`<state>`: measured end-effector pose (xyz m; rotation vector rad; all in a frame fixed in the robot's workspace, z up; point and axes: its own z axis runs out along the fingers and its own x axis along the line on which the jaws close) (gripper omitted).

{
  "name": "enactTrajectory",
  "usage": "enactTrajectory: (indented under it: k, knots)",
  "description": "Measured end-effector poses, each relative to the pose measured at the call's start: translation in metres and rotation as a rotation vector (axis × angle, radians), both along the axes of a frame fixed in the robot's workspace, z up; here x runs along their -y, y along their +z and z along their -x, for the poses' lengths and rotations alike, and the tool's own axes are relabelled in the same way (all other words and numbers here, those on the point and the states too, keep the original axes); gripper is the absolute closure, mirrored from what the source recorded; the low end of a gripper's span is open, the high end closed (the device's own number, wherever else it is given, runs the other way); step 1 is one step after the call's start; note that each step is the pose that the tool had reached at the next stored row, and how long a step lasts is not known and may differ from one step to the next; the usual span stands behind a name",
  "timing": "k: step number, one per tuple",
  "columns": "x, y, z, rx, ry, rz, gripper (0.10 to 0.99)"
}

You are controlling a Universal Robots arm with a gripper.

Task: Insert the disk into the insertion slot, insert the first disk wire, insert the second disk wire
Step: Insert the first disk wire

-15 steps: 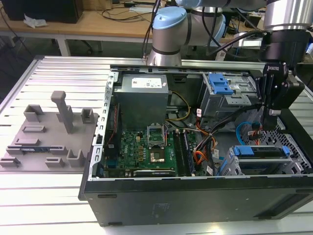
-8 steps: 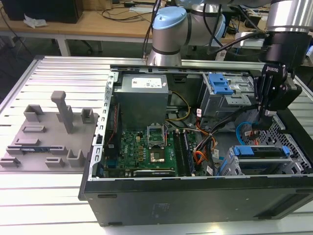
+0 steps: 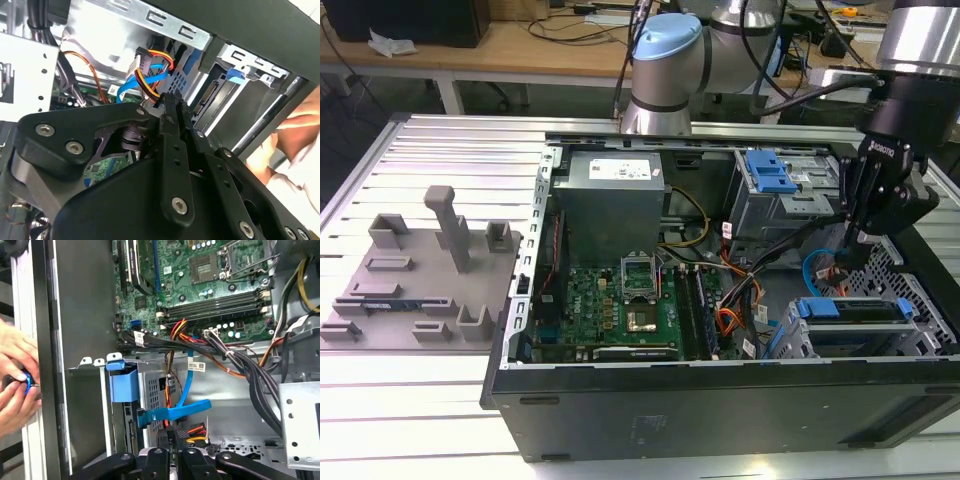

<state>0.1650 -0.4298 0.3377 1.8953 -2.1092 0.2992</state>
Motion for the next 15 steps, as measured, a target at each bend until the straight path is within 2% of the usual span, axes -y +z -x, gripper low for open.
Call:
enactTrajectory:
  k: [1,3,4,7,9,12,15]
  knots:
    - [0.0006,0.001,-0.0028,-0.0094,0.0,-0.007,0.922]
    - [0.0019,0.0023,-0.0064,-0.0245,0.0,-0.015,0.922]
    - [0.0047,0.003,-0.0073,-0.0294,0.0,-0.023,0.922]
    - [0.0112,0.0039,-0.0079,-0.0298,0.001,-0.05,0.922]
    - [0.016,0.0063,-0.0083,-0.0299,0.001,-0.062,0.922]
    - [0.0206,0.0116,-0.0097,-0.0317,0.001,-0.066,0.922]
    - [0.0234,0.0169,-0.0101,-0.0322,0.002,-0.083,0.922]
